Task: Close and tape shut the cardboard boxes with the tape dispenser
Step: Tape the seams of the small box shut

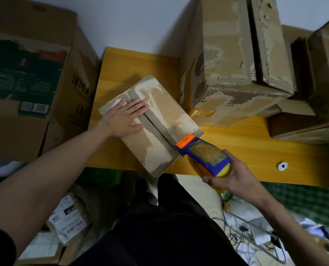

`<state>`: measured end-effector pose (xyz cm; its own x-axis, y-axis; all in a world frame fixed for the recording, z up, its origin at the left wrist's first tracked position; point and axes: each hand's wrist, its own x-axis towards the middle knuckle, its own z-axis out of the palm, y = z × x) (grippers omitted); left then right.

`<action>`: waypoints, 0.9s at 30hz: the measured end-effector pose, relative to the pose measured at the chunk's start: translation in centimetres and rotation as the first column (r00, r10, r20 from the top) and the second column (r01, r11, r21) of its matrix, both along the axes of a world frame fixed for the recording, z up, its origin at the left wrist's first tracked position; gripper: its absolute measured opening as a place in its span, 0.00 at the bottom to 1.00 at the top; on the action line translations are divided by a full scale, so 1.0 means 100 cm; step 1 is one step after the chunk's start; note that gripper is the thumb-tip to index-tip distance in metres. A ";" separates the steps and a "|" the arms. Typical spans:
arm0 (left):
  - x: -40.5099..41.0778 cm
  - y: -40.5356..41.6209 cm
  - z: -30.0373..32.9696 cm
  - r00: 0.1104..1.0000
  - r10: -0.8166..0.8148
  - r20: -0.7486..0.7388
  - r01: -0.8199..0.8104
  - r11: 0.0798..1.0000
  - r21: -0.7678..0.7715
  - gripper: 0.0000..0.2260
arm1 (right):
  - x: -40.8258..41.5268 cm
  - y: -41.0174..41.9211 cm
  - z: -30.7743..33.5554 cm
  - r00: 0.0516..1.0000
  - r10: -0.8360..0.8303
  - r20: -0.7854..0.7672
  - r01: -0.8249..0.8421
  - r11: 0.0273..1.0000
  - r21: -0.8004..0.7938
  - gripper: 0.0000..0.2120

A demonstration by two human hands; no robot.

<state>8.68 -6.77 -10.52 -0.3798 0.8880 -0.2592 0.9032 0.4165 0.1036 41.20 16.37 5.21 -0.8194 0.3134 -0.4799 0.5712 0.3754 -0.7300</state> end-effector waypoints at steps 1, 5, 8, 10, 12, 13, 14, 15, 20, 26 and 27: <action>0.001 0.000 0.001 1.000 -0.001 -0.008 0.001 1.000 -0.005 0.34 | 0.001 -0.003 -0.001 1.000 -0.010 -0.016 0.011 1.000 0.005 0.30; 0.012 0.000 0.007 0.998 0.016 -0.060 -0.016 1.000 0.000 0.37 | 0.001 -0.019 -0.003 0.996 -0.034 -0.083 0.037 0.999 0.036 0.28; 0.030 0.004 0.013 0.999 0.011 -0.040 -0.011 1.000 -0.004 0.40 | 0.006 -0.024 -0.005 0.995 -0.036 -0.092 0.041 0.998 0.046 0.27; 0.043 0.005 0.015 0.999 -0.027 -0.035 0.027 1.000 -0.003 0.41 | 0.010 -0.025 -0.005 0.993 -0.050 -0.107 0.055 0.997 0.046 0.27; 0.057 0.006 0.016 0.997 -0.066 -0.033 0.066 0.998 -0.005 0.43 | 0.013 -0.025 -0.004 0.992 -0.057 -0.113 0.062 0.997 0.042 0.27; 0.064 0.006 0.016 0.996 -0.082 -0.033 0.082 0.997 -0.014 0.43 | 0.013 -0.024 -0.005 0.992 -0.053 -0.111 0.059 0.997 0.046 0.26; 0.071 0.007 0.016 0.995 -0.099 -0.034 0.098 0.995 -0.022 0.44 | 0.014 -0.023 -0.006 0.993 -0.051 -0.105 0.057 0.997 0.056 0.24; 0.078 0.008 0.016 0.993 -0.114 -0.031 0.113 0.993 -0.025 0.44 | 0.014 -0.023 -0.007 0.994 -0.051 -0.099 0.057 0.996 0.063 0.22; 0.112 0.019 0.015 0.987 -0.158 -0.005 0.158 0.987 0.021 0.48 | 0.013 -0.024 -0.012 0.997 -0.049 -0.062 0.052 0.997 0.050 0.19; 0.145 0.030 0.008 0.999 -0.040 0.015 0.039 0.997 0.074 0.58 | 0.010 -0.019 -0.017 0.998 -0.052 -0.024 0.053 0.998 0.034 0.22; 0.149 0.031 0.007 1.000 -0.019 0.017 0.017 0.996 0.091 0.58 | 0.009 -0.018 -0.018 0.999 -0.049 -0.016 0.050 0.998 0.029 0.21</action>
<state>23.59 -3.68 -9.78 -0.3597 0.9148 -0.1836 0.9081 0.3885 0.1565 42.07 14.56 3.46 -0.8095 0.3675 -0.4578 0.5787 0.3681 -0.7278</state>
